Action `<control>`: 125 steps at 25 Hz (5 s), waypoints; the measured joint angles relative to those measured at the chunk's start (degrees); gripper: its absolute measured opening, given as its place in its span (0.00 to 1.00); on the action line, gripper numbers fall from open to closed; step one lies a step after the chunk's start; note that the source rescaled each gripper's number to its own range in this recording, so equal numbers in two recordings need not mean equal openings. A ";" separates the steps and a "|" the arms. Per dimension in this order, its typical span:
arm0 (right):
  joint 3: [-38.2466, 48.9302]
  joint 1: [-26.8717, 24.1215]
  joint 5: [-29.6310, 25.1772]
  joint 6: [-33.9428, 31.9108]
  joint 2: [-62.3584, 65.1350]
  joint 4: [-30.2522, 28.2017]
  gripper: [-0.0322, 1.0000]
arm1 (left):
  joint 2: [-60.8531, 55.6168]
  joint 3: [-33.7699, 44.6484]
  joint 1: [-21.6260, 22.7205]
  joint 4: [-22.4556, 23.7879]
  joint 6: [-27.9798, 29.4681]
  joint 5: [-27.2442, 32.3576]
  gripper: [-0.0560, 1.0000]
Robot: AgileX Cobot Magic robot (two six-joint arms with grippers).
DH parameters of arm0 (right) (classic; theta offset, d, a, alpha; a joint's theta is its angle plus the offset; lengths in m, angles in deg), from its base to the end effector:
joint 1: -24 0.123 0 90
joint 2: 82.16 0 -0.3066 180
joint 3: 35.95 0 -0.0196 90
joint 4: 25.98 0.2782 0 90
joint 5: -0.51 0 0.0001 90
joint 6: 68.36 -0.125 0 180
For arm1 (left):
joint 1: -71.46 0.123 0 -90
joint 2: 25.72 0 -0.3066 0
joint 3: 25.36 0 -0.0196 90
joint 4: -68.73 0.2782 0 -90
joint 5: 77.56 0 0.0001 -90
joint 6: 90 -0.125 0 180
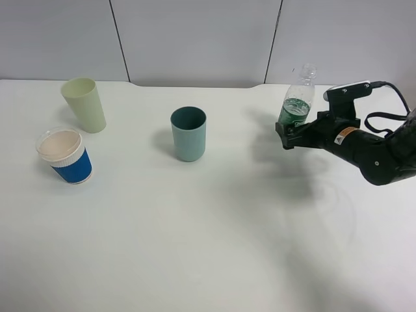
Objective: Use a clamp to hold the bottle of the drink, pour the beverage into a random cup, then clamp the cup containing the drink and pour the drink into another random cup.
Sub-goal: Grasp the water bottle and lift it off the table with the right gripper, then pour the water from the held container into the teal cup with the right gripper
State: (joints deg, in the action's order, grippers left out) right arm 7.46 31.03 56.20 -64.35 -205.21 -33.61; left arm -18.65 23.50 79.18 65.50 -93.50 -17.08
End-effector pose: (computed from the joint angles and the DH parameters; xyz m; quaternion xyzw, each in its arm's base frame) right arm 0.3629 0.0586 0.0695 -0.1408 0.8114 0.0389 0.5660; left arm 0.0276 -0.0024 0.2773 -0.0302 0.8491 0.0235 0.5269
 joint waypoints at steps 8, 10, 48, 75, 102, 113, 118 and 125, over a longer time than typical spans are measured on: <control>-5.79 -0.01 0.58 -0.09 -3.55 -0.17 0.99 | 0.00 0.00 0.00 0.00 0.00 0.00 1.00; -7.30 -0.01 -0.33 -0.09 -4.37 -0.54 0.99 | 0.00 0.00 0.00 0.00 0.00 0.00 1.00; -10.38 1.52 -22.36 -7.47 10.24 -8.74 0.04 | 0.00 0.00 0.00 0.02 0.00 0.00 1.00; -25.79 20.46 -53.21 -26.51 15.76 -39.52 0.04 | 0.00 0.00 0.00 0.02 0.00 0.00 1.00; -33.49 29.10 -66.49 -33.94 6.22 -66.78 0.04 | 0.00 0.00 0.00 0.02 0.00 0.00 1.00; -33.49 29.10 -69.34 -33.35 5.80 -75.90 0.04 | 0.00 0.00 0.00 0.02 0.00 0.00 1.00; -33.49 29.10 -70.49 -32.93 5.80 -80.14 0.04 | 0.00 0.00 0.00 0.02 0.00 0.00 1.00; -33.49 29.10 -72.57 -32.86 5.80 -84.66 0.04 | 0.00 0.00 0.00 0.02 0.00 0.00 1.00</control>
State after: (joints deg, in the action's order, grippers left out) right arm -26.04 60.14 -16.37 -97.22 -199.41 -118.27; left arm -18.65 23.50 79.18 65.52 -93.50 -17.08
